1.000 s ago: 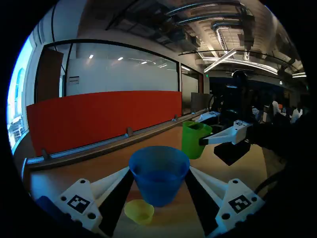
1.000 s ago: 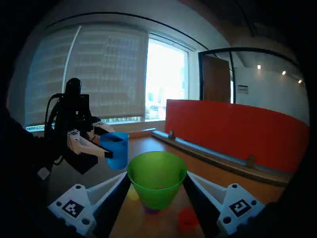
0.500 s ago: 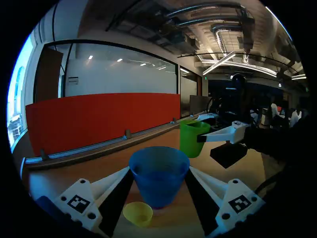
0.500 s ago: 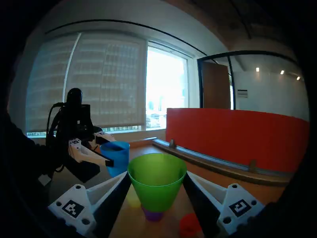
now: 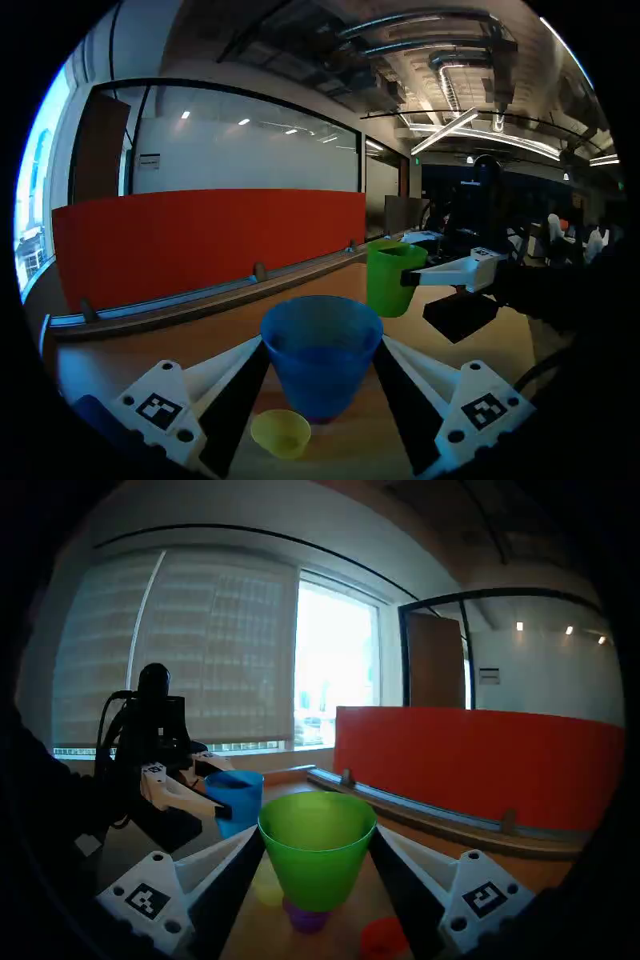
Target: Pour water
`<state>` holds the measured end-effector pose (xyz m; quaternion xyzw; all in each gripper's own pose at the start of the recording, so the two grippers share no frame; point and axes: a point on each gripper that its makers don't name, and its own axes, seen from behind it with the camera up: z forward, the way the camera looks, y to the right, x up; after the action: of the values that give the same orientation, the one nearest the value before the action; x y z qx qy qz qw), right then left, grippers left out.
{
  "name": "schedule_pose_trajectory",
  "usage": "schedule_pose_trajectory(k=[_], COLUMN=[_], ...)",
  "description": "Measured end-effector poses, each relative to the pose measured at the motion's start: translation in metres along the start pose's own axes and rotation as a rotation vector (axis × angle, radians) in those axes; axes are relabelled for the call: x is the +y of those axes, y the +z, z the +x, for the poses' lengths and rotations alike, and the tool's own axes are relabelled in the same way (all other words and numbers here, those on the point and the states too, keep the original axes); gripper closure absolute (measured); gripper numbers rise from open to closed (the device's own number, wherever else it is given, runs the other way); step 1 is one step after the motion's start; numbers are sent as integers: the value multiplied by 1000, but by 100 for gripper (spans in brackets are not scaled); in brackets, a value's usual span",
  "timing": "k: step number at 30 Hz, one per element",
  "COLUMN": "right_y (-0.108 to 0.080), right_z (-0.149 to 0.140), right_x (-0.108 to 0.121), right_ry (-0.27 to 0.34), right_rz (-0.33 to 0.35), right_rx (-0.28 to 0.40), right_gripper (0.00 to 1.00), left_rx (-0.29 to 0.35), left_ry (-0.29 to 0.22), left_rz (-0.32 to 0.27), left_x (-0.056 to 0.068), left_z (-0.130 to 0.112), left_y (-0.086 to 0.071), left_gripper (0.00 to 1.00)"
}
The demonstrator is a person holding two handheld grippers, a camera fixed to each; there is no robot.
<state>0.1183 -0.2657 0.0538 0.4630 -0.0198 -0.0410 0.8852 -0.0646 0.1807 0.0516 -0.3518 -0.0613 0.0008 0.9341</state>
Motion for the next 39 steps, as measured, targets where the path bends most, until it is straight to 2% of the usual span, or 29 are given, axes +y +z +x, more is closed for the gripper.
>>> schedule_pose_trajectory(k=[9,21,27,33,39], right_y=[2,0,-4,-5,-4], right_z=[-4,-10,-17,-26,-35], right_x=[1,-7,-14,-23,-34], right_ry=[5,31,23,25,30], right_rz=[6,40,63,88,113], right_rx=[-15,-23,-34,-53,-67], right_gripper=[9,9,9,9,9], left_rx=[-3,12,29,31,44], left_ry=[21,79,140,224,281], left_rz=[-1,9,27,46,58], left_x=[0,1,0,1,2], left_z=[1,14,28,40,53], left_y=[-1,-4,-7,-8,-7], left_gripper=[15,15,15,16,16])
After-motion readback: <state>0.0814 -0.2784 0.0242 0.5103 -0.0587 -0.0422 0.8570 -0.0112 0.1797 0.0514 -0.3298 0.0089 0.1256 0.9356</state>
